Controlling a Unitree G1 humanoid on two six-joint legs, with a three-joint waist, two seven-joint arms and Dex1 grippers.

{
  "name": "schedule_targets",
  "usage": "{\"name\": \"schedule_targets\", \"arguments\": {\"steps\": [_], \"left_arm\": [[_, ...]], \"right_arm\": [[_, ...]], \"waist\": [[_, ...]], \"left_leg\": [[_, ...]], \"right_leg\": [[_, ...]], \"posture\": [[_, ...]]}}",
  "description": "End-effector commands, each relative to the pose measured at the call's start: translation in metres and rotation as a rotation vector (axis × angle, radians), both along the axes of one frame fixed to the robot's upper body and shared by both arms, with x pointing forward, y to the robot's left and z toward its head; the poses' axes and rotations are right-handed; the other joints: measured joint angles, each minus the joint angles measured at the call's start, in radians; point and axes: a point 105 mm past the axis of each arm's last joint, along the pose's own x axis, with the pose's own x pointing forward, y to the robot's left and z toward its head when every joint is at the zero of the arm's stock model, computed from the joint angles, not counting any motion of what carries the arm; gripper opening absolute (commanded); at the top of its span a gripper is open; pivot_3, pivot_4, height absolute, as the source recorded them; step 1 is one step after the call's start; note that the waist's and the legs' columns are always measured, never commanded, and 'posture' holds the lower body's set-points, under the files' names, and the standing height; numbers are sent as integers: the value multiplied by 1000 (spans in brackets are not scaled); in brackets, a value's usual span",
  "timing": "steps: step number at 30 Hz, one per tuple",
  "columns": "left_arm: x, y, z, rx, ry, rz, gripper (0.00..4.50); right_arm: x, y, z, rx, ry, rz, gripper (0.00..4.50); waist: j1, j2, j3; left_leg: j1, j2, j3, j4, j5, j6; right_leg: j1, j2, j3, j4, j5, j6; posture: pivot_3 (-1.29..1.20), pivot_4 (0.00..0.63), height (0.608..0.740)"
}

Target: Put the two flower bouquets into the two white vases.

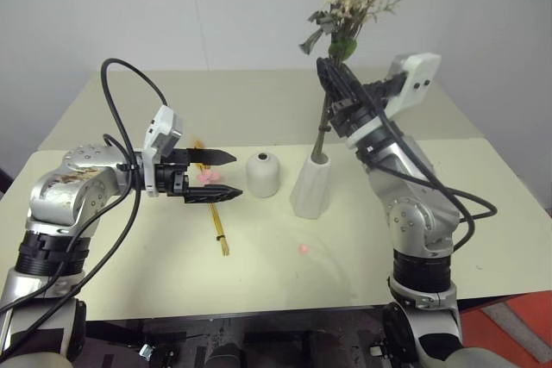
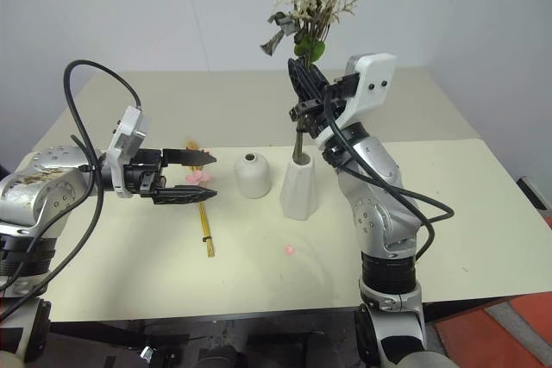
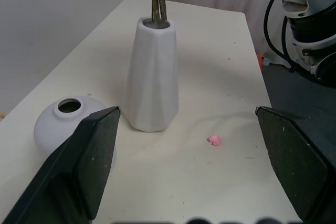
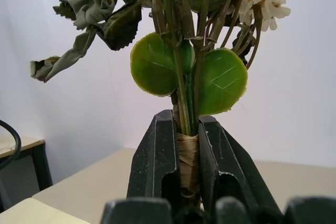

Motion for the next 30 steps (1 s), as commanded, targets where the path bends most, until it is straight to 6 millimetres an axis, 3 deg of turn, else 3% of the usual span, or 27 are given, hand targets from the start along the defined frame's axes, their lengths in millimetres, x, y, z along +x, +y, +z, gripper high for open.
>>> {"name": "schedule_targets", "arguments": {"steps": [1,9,30], "left_arm": [[-2,4,19,-13,-74,5,4500],[-6,5,33,-52,-84,-5,4500],[-5,6,29,-44,-71,9,4500]], "right_arm": [[-4,1,5,8,-47,2,231],[3,-2,1,9,-50,-22,231],[-7,-2,17,45,-91,3,231]], "waist": [[0,0,0],[-1,0,0],[-1,0,0]], "left_leg": [[0,0,0,0,0,0],[1,0,0,0,0,0],[1,0,0,0,0,0]], "right_leg": [[0,0,0,0,0,0],[0,0,0,0,0,0],[0,0,0,0,0,0]], "posture": [[0,150,740],[0,150,740],[0,150,740]]}}
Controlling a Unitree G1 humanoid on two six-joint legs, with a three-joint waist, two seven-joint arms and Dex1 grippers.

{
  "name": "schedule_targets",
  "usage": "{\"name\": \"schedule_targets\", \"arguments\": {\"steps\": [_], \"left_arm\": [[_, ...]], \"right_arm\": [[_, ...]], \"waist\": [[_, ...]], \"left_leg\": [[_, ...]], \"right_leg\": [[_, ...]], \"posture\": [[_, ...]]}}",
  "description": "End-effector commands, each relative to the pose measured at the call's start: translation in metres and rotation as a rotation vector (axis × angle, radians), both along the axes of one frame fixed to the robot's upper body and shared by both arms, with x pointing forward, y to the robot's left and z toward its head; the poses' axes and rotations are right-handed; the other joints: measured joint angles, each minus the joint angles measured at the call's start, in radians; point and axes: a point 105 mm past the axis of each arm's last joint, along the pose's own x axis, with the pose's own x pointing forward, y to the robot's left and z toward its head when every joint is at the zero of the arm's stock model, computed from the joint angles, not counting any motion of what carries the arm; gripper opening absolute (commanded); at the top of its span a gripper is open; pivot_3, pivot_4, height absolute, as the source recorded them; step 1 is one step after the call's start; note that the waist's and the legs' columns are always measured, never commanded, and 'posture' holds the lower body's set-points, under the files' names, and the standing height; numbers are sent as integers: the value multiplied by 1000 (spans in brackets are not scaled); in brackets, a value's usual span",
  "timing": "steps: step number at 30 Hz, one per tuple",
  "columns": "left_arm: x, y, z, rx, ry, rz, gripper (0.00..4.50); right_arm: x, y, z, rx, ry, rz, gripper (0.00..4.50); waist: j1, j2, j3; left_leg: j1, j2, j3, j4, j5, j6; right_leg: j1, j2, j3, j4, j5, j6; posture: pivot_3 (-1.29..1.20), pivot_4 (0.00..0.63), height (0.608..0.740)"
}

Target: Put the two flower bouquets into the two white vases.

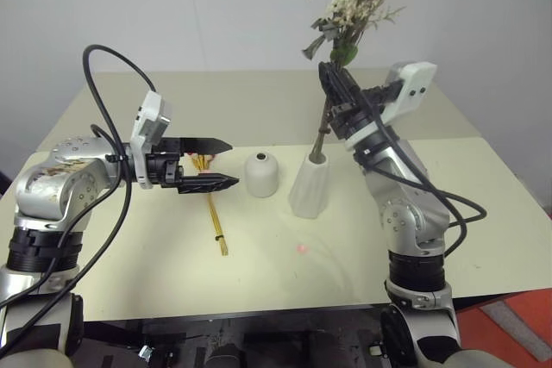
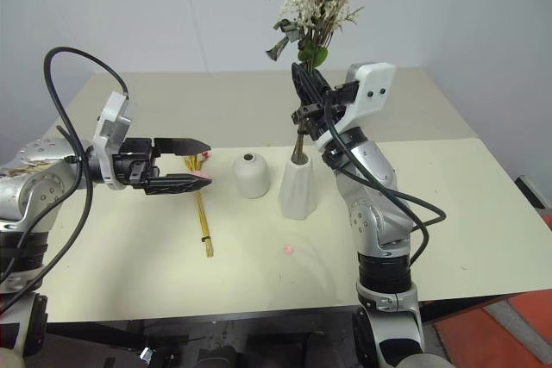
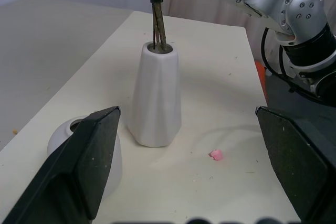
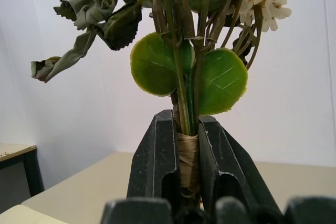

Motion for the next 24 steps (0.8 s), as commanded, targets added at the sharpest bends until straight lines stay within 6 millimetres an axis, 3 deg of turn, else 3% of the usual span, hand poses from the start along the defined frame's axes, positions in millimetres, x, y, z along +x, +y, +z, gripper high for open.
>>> {"name": "schedule_targets", "arguments": {"steps": [1,11,24], "left_arm": [[-5,2,11,-1,-47,2,4500],[-4,5,10,0,-37,17,4500],[-2,6,12,4,-45,30,4500]], "right_arm": [[-13,1,20,21,-75,20,231],[-14,-2,23,31,-79,11,231],[1,-6,0,17,-11,-17,231]], "waist": [[0,0,0],[0,0,0],[0,0,0]], "left_leg": [[0,0,0,0,0,0],[0,0,0,0,0,0],[0,0,0,0,0,0]], "right_leg": [[0,0,0,0,0,0],[0,0,0,0,0,0],[0,0,0,0,0,0]], "posture": [[0,150,740],[0,150,740],[0,150,740]]}}
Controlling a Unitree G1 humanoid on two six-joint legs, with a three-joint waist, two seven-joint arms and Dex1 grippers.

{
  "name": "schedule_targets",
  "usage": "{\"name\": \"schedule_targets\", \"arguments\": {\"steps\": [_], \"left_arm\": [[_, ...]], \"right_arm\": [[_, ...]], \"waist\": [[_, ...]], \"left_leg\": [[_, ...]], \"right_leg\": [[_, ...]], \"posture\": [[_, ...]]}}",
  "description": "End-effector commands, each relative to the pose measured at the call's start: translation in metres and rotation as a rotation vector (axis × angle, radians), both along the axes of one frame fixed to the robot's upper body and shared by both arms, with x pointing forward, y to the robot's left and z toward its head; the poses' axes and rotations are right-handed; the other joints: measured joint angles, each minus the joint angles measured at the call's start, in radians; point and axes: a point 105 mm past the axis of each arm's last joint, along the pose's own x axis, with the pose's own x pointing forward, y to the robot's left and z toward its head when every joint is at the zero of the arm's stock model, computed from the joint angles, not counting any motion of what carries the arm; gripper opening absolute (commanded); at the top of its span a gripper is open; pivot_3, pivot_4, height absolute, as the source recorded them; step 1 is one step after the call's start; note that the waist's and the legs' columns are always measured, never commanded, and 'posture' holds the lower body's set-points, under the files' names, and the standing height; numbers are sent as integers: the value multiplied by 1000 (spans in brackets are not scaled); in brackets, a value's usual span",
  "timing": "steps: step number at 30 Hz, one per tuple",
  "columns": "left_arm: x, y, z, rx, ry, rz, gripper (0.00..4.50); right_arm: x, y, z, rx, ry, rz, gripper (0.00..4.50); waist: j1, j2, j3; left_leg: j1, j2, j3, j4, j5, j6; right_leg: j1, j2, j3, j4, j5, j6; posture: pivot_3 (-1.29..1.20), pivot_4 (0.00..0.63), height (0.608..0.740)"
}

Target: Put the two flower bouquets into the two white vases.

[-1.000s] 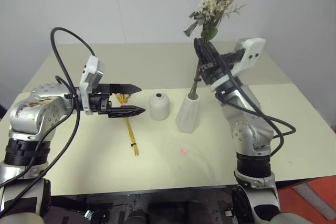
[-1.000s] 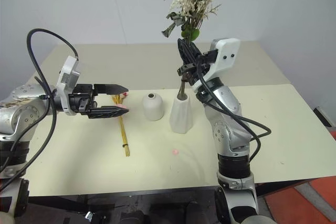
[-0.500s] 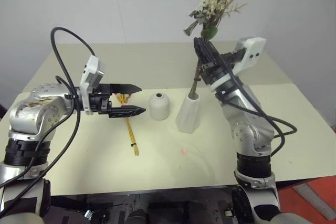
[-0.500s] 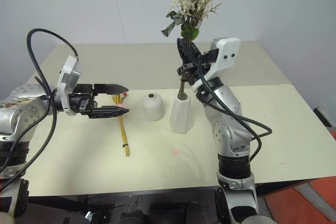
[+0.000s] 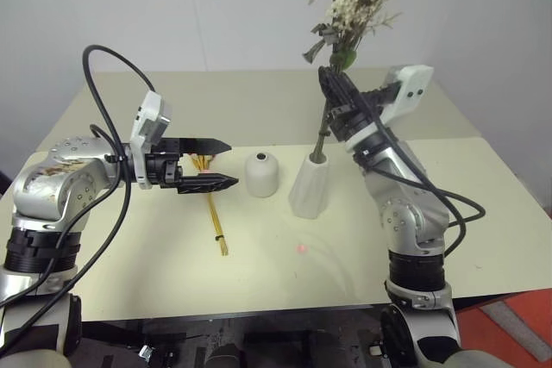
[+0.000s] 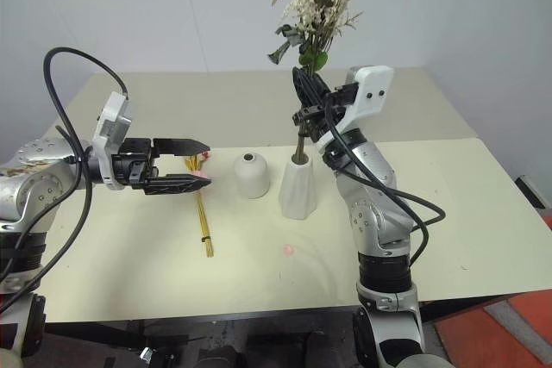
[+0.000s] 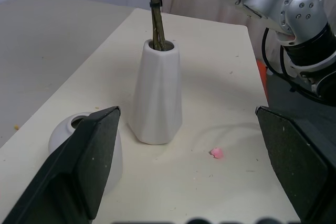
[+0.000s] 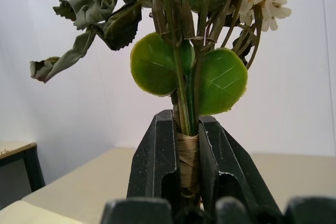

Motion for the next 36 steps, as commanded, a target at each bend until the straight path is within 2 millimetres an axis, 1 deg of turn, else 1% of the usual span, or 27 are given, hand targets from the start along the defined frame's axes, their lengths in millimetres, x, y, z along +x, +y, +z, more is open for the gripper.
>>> {"name": "schedule_targets", "arguments": {"steps": [1,6,13,25,30,31,32,34,36], "left_arm": [[-2,5,12,-1,-54,18,4500],[-2,6,12,-1,-55,23,4500],[-2,7,10,2,-52,31,4500],[-1,7,9,8,-54,30,4500],[-1,7,10,6,-59,34,4500],[-2,7,11,5,-60,36,4500],[-2,8,11,5,-60,37,4500],[-2,8,12,3,-59,42,4500],[-1,9,12,-1,-60,52,4500]], "right_arm": [[-5,-4,7,16,-53,-11,231],[-3,-4,-3,-2,-39,-22,231],[-6,-2,-12,-23,-32,-25,231],[-9,9,-18,-45,-34,-16,231],[-9,10,-25,-47,-17,-14,231],[-9,9,-28,-46,-12,-12,951],[-9,9,-29,-47,-11,-9,1143],[-11,9,-31,-50,-13,-5,1876],[-14,7,-32,-56,-19,-7,2438]], "waist": [[0,0,0],[0,0,0],[-1,0,0],[0,0,0],[0,0,0],[0,0,0],[0,0,0],[0,0,0],[1,0,0]], "left_leg": [[0,0,0,0,0,0],[0,0,0,0,0,0],[0,0,0,0,0,0],[0,0,0,0,0,0],[0,0,0,0,0,0],[0,0,0,0,0,0],[0,0,0,0,0,0],[0,0,0,0,0,0],[0,0,0,0,0,0]], "right_leg": [[0,0,0,0,0,0],[0,0,0,0,0,0],[0,0,0,0,0,0],[0,0,0,0,0,0],[0,0,0,0,0,0],[0,0,0,0,0,0],[0,0,0,0,0,0],[0,0,0,0,0,0],[0,0,0,0,0,0]], "posture": [[0,150,740],[0,150,740],[0,150,740],[0,150,740],[0,150,740],[0,150,740],[0,150,740],[0,150,740],[0,150,740]]}}
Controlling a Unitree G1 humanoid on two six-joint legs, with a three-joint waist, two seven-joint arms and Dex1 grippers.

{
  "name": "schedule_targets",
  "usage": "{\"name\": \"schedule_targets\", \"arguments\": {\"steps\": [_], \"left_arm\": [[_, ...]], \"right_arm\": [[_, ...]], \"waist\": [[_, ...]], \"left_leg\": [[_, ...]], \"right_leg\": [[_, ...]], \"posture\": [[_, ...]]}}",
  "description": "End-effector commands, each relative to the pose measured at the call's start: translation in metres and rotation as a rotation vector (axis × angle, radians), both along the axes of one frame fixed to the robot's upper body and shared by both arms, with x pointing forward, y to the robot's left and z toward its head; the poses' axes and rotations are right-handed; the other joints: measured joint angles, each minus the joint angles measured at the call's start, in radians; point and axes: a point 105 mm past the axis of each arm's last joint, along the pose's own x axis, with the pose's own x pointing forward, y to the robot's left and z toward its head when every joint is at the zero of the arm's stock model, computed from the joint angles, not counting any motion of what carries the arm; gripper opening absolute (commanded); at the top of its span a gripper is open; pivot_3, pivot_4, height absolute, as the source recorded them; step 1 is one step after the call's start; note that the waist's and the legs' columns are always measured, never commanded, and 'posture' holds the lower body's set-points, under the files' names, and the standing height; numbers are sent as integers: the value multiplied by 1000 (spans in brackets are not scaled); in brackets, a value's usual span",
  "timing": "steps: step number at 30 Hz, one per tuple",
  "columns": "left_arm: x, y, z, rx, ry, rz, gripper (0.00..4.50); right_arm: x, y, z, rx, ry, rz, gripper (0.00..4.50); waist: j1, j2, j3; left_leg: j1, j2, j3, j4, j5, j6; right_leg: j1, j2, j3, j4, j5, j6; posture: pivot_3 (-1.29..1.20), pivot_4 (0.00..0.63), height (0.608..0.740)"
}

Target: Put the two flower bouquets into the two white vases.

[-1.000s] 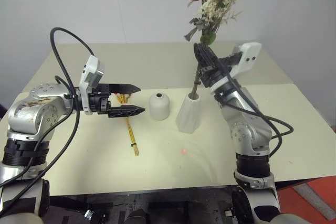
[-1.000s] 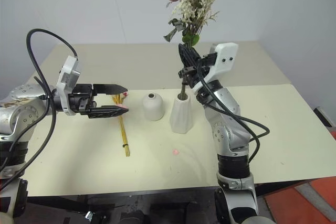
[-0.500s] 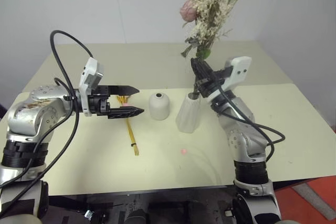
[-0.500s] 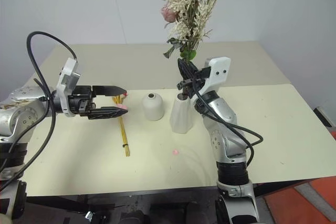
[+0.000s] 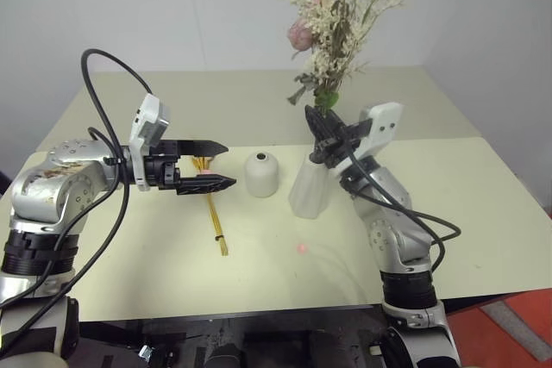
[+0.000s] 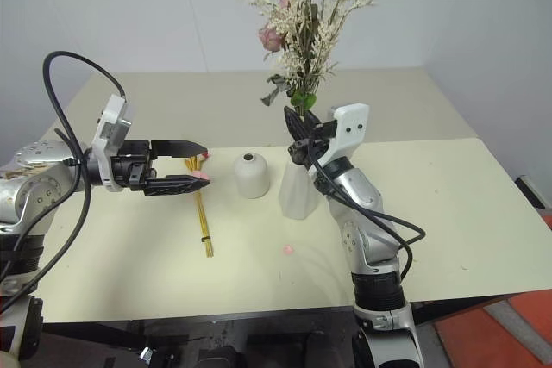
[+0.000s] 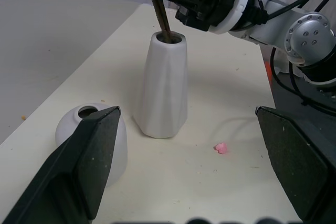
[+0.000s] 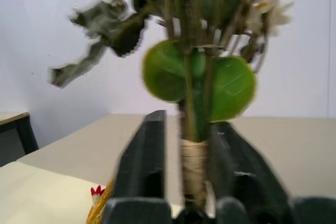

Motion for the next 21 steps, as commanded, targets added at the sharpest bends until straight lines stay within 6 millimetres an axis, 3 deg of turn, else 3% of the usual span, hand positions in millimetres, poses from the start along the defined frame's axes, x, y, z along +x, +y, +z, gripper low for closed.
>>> {"name": "schedule_targets", "arguments": {"steps": [1,6,14,21], "left_arm": [[-2,6,16,-7,-70,26,4500],[0,9,18,-16,-73,45,4500],[2,8,15,-14,-65,78,4500],[15,24,-11,149,30,303,4500]], "right_arm": [[-16,-2,19,12,-105,8,2808],[-33,-15,15,2,-102,7,4466],[-49,-29,4,-83,-65,16,4466],[-76,-49,-6,-279,39,160,4466]], "waist": [[0,0,0],[1,0,0],[2,0,0],[4,-1,1]], "left_leg": [[0,0,0,0,0,0],[0,0,0,0,0,0],[1,0,0,0,0,0],[0,0,0,0,0,0]], "right_leg": [[0,0,0,0,0,0],[0,0,0,0,0,0],[1,0,0,0,0,0],[1,0,0,-1,0,0]], "posture": [[0,150,740],[0,150,740],[0,150,740],[0,150,740]]}}
